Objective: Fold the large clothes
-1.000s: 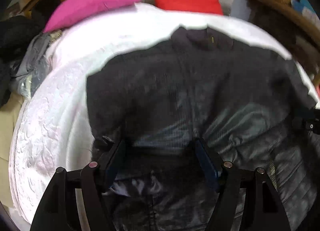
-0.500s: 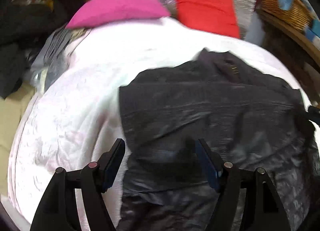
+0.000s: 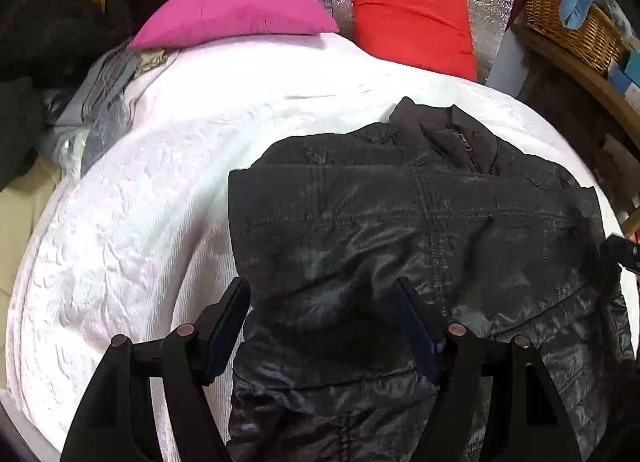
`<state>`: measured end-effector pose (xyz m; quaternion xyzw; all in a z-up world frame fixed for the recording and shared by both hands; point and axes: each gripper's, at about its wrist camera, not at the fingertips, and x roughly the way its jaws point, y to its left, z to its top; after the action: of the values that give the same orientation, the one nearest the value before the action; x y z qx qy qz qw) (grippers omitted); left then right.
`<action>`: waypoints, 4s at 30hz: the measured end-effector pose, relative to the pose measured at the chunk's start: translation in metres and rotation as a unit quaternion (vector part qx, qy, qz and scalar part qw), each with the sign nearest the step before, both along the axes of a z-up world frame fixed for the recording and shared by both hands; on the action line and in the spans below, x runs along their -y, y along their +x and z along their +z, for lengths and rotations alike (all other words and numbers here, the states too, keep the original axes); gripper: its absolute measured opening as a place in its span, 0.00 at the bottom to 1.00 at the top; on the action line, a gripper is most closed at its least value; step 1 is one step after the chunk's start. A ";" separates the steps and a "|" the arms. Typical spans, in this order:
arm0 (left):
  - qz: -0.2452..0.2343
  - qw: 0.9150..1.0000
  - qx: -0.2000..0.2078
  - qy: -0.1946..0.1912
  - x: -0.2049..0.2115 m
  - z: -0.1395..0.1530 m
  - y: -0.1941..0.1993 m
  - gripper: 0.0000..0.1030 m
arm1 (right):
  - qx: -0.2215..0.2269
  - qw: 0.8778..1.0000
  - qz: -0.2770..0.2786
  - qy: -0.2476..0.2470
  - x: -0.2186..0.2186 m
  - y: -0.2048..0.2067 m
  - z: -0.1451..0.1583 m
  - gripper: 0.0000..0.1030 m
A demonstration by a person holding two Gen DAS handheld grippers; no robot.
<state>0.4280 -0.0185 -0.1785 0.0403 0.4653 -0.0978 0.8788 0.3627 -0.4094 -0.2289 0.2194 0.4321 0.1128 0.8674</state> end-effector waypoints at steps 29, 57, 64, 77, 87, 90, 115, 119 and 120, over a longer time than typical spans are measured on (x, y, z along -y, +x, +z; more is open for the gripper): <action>0.075 0.960 -0.155 -0.221 -0.067 -0.057 0.066 0.84 | -0.068 0.990 -0.107 0.061 0.101 0.023 -0.064 0.82; 0.077 0.982 -0.102 -0.142 -0.022 -0.040 0.060 0.66 | -0.030 0.993 -0.112 0.031 0.081 0.006 -0.031 0.72; 0.060 0.986 -0.079 -0.136 -0.054 -0.023 0.004 0.67 | -0.010 0.994 -0.105 0.041 0.104 -0.059 -0.015 0.72; 0.004 0.985 -0.101 -0.139 -0.076 -0.049 -0.087 0.60 | -0.055 0.984 -0.097 0.142 0.129 -0.145 -0.063 0.72; -0.002 0.978 -0.094 -0.188 -0.102 -0.045 -0.152 0.56 | -0.036 0.975 -0.074 0.206 0.110 -0.196 -0.076 0.72; -0.003 0.975 -0.090 -0.201 -0.109 -0.043 -0.168 0.56 | -0.040 0.976 -0.061 0.205 0.097 -0.206 -0.080 0.72; -0.030 0.961 -0.191 -0.195 -0.117 -0.090 -0.259 0.59 | -0.110 0.989 -0.037 0.088 0.056 -0.281 -0.104 0.72; -0.046 0.959 -0.202 -0.192 -0.105 -0.097 -0.271 0.65 | -0.186 0.981 -0.029 0.055 0.047 -0.289 -0.122 0.72; -0.048 0.958 -0.208 -0.190 -0.102 -0.100 -0.272 0.66 | -0.195 0.979 -0.025 0.048 0.044 -0.290 -0.125 0.72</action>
<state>0.1556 0.0831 -0.2786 -0.1263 0.6081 -0.2332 0.7483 0.0726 -0.4537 -0.3543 0.2892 0.5817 0.0669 0.7573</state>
